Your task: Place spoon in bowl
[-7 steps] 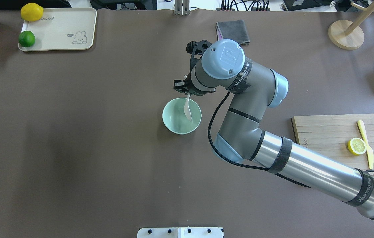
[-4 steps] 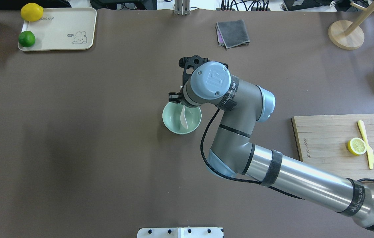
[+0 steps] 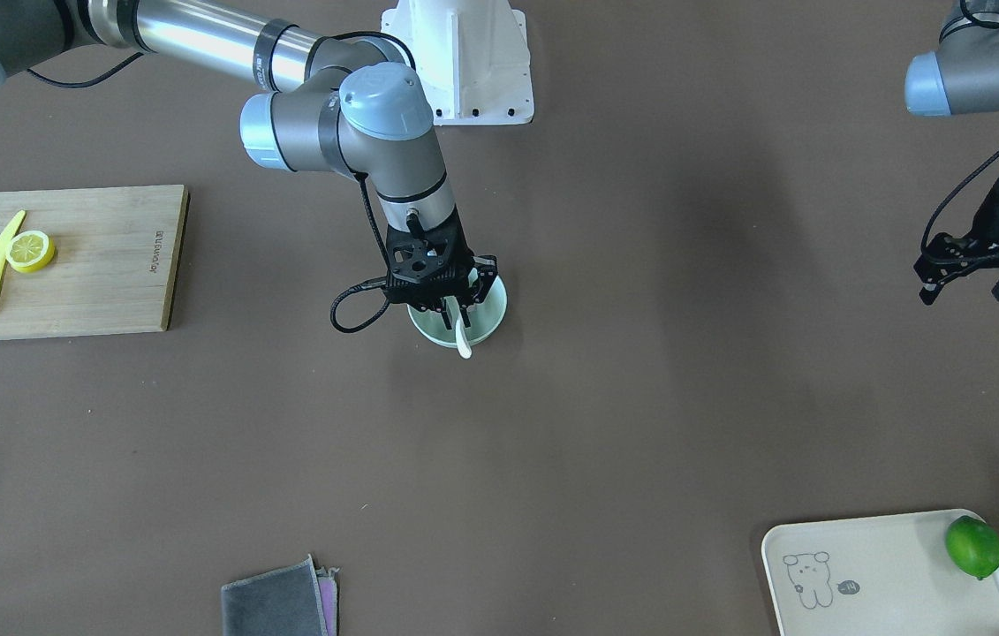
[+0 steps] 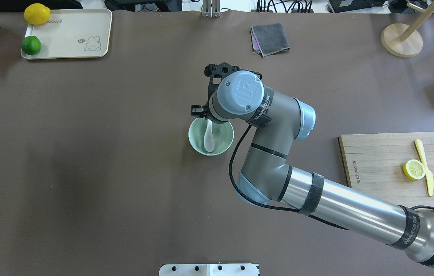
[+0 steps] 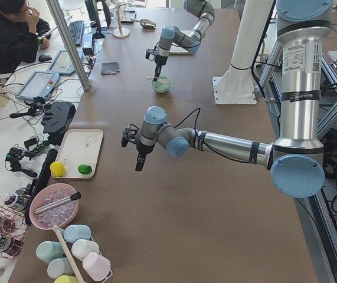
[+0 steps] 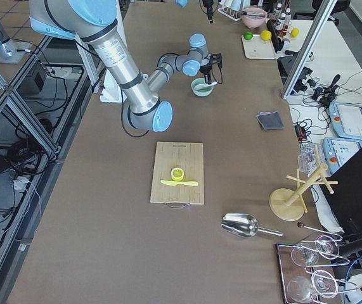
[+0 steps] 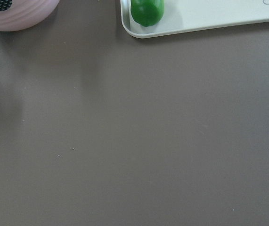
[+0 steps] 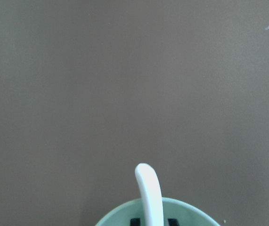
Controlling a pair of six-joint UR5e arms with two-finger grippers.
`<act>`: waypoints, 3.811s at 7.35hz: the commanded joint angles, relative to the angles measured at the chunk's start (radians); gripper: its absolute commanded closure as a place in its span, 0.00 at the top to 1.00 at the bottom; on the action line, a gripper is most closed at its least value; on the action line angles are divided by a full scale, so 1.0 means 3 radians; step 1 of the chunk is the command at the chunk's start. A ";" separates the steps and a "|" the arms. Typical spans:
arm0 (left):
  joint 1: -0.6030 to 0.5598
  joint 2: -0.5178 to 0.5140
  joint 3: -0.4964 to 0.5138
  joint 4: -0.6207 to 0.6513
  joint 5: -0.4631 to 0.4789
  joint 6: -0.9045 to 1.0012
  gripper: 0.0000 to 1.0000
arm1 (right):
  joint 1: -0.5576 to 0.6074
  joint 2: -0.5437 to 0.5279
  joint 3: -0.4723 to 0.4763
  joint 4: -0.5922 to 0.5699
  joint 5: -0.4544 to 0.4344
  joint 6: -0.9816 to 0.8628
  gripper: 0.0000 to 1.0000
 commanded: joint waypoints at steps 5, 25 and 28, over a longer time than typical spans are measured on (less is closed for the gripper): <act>-0.0307 0.0112 -0.0046 0.0051 -0.0455 0.0916 0.98 | 0.0874 -0.0278 0.0724 -0.1017 0.1090 -0.0882 1.00; -0.1239 0.0037 0.0103 0.0864 -0.0835 0.2035 0.98 | 0.3396 -0.2473 0.0424 -0.1377 0.2185 -0.4109 1.00; -0.1351 0.0072 0.0097 0.0869 -0.0840 0.2040 0.98 | 0.3381 -0.2484 0.0419 -0.1372 0.2190 -0.4109 1.00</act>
